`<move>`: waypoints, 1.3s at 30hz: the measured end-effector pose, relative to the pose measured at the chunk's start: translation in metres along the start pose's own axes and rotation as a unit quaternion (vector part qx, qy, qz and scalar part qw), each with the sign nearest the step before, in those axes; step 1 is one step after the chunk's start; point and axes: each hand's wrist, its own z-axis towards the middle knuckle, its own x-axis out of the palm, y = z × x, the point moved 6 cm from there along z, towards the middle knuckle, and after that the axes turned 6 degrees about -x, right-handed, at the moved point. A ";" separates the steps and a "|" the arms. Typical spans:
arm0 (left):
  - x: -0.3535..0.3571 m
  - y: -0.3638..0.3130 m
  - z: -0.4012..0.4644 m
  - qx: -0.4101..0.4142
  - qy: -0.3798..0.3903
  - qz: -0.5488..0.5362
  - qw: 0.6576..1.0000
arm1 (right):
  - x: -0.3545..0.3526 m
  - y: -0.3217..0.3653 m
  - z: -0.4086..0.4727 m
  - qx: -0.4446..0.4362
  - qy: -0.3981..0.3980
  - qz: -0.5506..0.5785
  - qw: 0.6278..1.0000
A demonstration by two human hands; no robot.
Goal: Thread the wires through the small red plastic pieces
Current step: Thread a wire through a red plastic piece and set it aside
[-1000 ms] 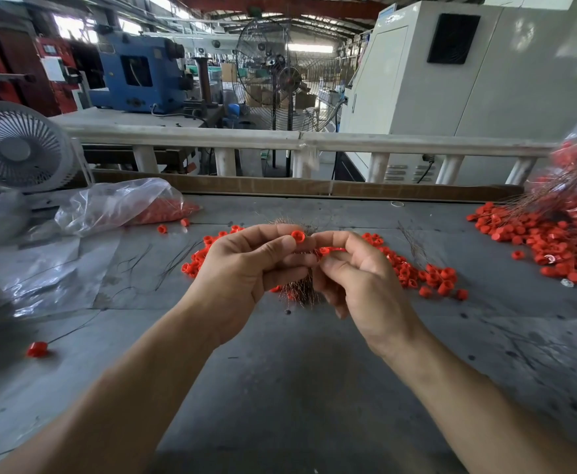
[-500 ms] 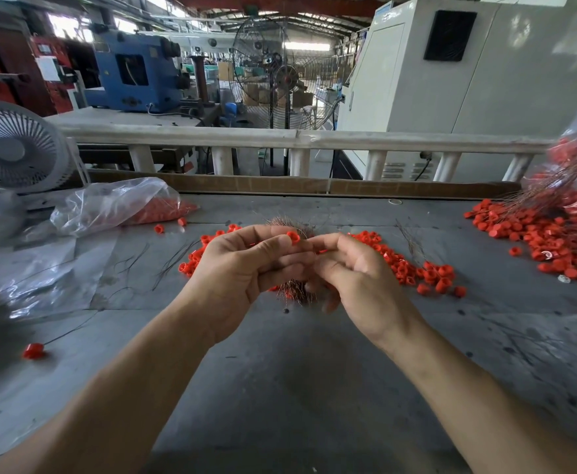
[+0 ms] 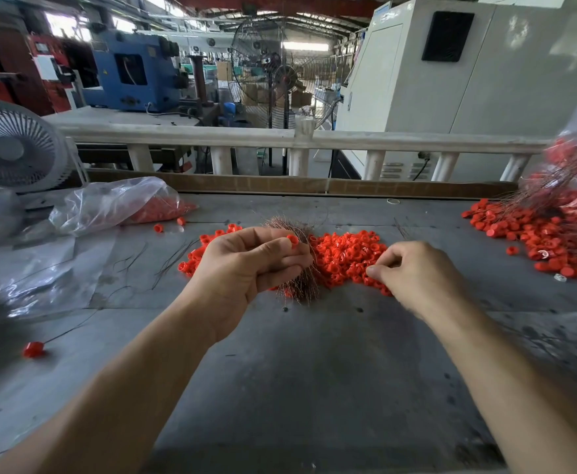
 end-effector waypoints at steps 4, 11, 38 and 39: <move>-0.001 0.000 0.000 0.002 0.007 0.006 1.000 | 0.000 0.004 -0.001 0.001 -0.017 -0.062 0.998; 0.001 0.001 0.001 0.003 0.018 0.010 1.000 | -0.003 0.004 0.000 -0.015 -0.021 -0.012 1.000; 0.006 0.006 0.000 -0.001 0.029 0.021 0.999 | 0.008 0.076 -0.034 -0.131 0.103 0.497 0.851; 0.006 0.006 -0.001 0.001 0.029 0.020 0.999 | 0.009 0.076 -0.035 -0.133 0.103 0.494 0.853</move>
